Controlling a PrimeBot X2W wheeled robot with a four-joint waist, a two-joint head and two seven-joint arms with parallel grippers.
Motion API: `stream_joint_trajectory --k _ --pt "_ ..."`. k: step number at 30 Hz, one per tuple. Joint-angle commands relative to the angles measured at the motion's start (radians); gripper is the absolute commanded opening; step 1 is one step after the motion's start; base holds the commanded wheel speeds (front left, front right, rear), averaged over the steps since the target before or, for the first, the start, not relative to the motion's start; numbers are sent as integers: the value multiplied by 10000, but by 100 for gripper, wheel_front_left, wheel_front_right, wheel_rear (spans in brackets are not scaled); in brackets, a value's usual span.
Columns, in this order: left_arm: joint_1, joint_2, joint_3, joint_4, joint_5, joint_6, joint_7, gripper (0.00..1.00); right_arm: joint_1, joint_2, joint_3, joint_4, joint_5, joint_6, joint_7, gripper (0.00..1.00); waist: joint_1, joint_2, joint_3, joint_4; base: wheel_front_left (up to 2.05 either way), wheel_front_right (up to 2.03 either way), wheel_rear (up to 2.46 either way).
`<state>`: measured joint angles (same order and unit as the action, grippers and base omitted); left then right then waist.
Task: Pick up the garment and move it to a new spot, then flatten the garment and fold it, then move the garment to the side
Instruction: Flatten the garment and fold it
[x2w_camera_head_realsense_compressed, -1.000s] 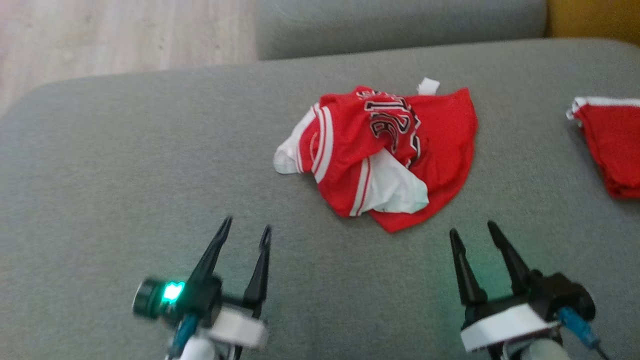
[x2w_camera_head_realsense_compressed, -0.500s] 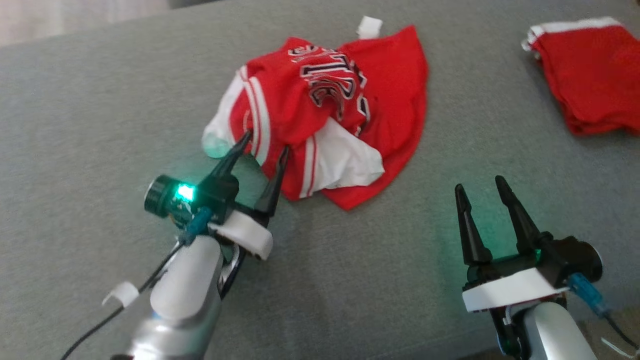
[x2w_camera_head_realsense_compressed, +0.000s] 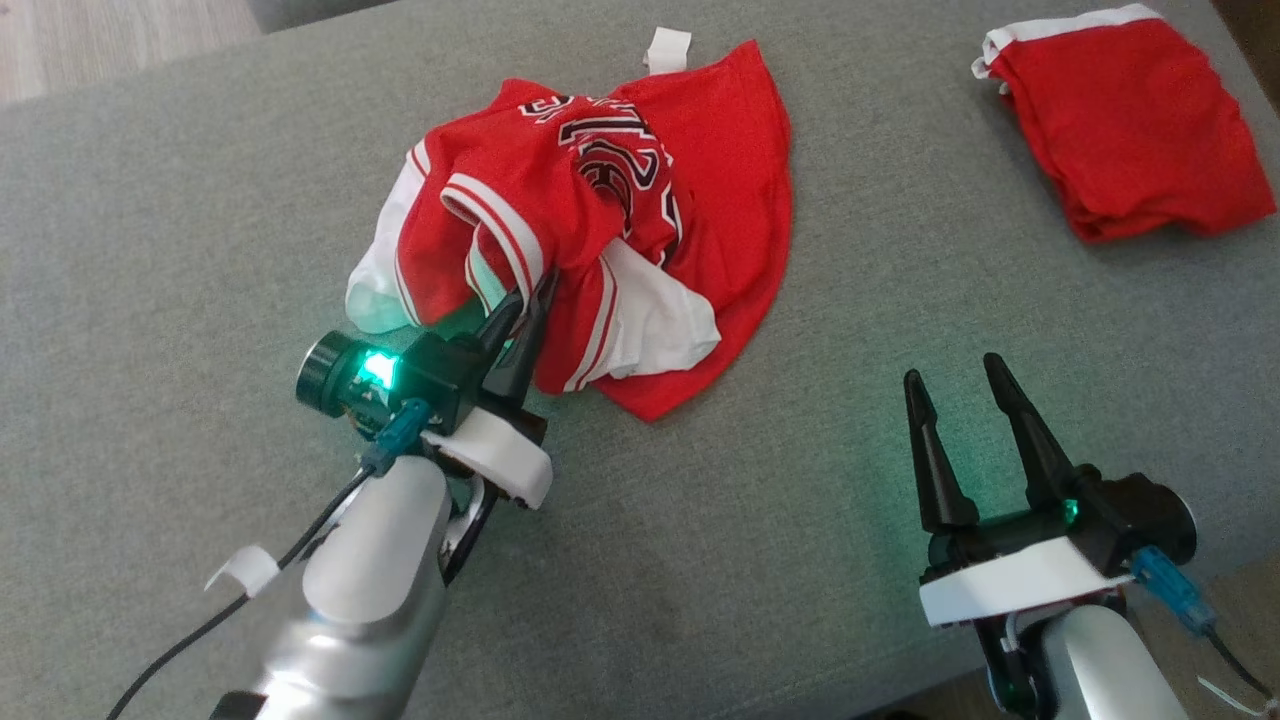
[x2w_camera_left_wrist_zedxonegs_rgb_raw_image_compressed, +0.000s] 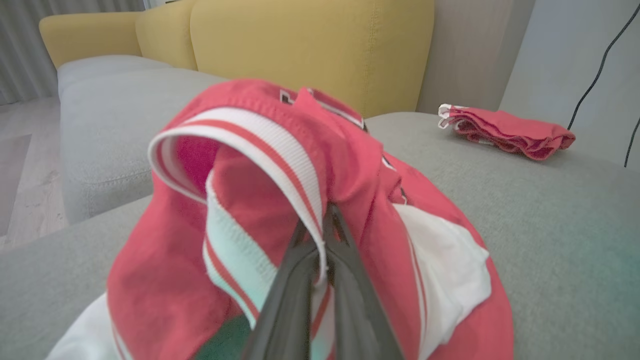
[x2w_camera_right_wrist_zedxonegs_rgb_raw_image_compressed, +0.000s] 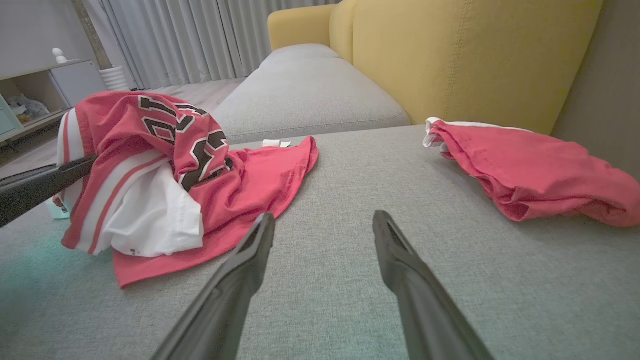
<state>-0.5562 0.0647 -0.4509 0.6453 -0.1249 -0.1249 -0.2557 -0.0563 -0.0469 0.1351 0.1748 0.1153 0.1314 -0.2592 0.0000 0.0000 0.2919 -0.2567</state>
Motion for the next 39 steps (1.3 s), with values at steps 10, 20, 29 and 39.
stream_joint_trajectory --k 10,20,29,39 --pt "-2711 311 -1945 -1787 -1795 -56 -61 0 -253 -33 473 -213 33 -7 -26 100 0 0 -506 -265 0 0 0" --pt "-7974 1284 -3082 -2805 -3809 -57 -61 0 -150 -33 719 -221 399 -7 -26 100 0 0 -876 -559 0 0 0" --pt "-7980 2416 -2951 -2476 -5056 -57 -61 0 130 -33 379 -230 258 -7 -26 100 0 0 -1298 21 0 0 0" --pt "-2391 3814 -2836 -1665 -6435 297 -61 0 236 -33 168 -297 -198 -7 -26 100 0 0 -844 1004 0 0 0"
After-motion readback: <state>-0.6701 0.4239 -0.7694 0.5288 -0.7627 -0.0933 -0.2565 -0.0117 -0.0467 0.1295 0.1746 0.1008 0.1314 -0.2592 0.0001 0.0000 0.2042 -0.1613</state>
